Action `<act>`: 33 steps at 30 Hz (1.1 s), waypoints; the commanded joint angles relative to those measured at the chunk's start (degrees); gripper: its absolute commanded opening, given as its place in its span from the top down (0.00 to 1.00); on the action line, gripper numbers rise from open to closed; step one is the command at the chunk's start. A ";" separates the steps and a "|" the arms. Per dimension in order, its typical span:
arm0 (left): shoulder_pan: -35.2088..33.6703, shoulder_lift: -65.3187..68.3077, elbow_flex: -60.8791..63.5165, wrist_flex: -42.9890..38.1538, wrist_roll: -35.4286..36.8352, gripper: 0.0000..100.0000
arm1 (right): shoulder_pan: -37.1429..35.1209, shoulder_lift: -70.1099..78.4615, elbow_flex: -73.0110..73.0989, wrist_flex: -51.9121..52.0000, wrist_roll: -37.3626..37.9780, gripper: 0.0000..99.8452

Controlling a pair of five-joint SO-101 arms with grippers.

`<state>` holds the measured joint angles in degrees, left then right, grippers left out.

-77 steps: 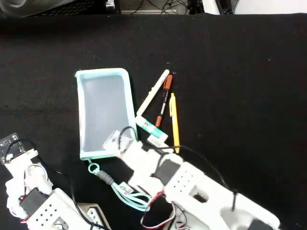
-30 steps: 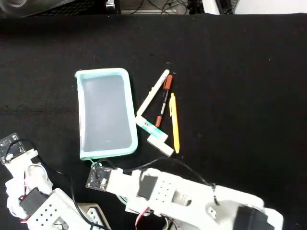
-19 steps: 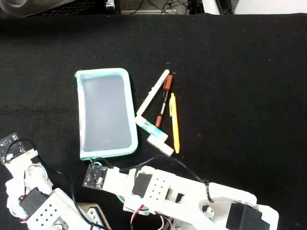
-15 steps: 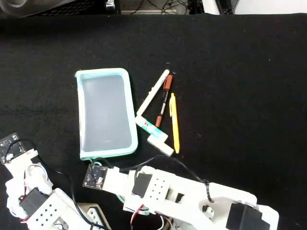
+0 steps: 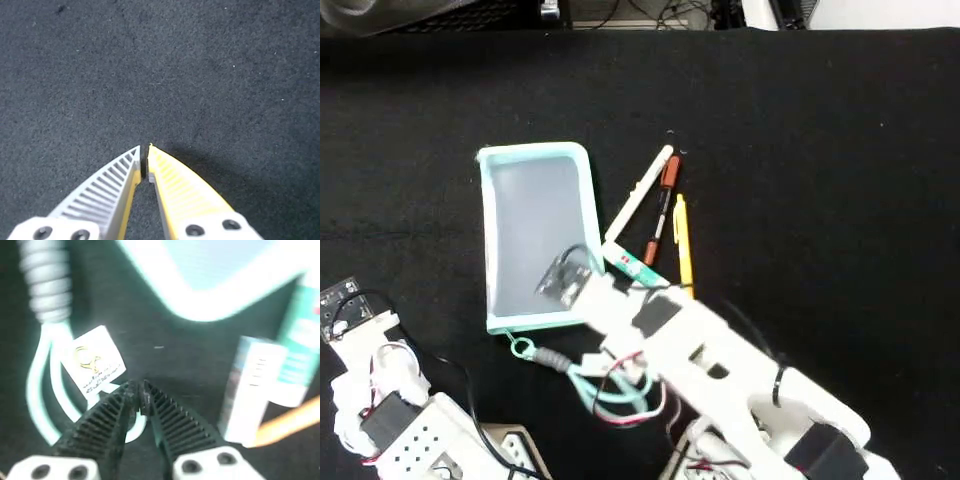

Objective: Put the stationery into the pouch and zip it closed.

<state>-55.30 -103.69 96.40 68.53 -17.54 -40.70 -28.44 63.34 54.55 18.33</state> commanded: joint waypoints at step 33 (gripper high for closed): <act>0.66 -0.35 0.92 0.26 -0.44 0.95 | -21.89 -9.71 5.05 -5.10 -5.98 0.63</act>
<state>-55.30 -103.69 96.40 68.53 -17.54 -64.79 -41.19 71.25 50.59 14.64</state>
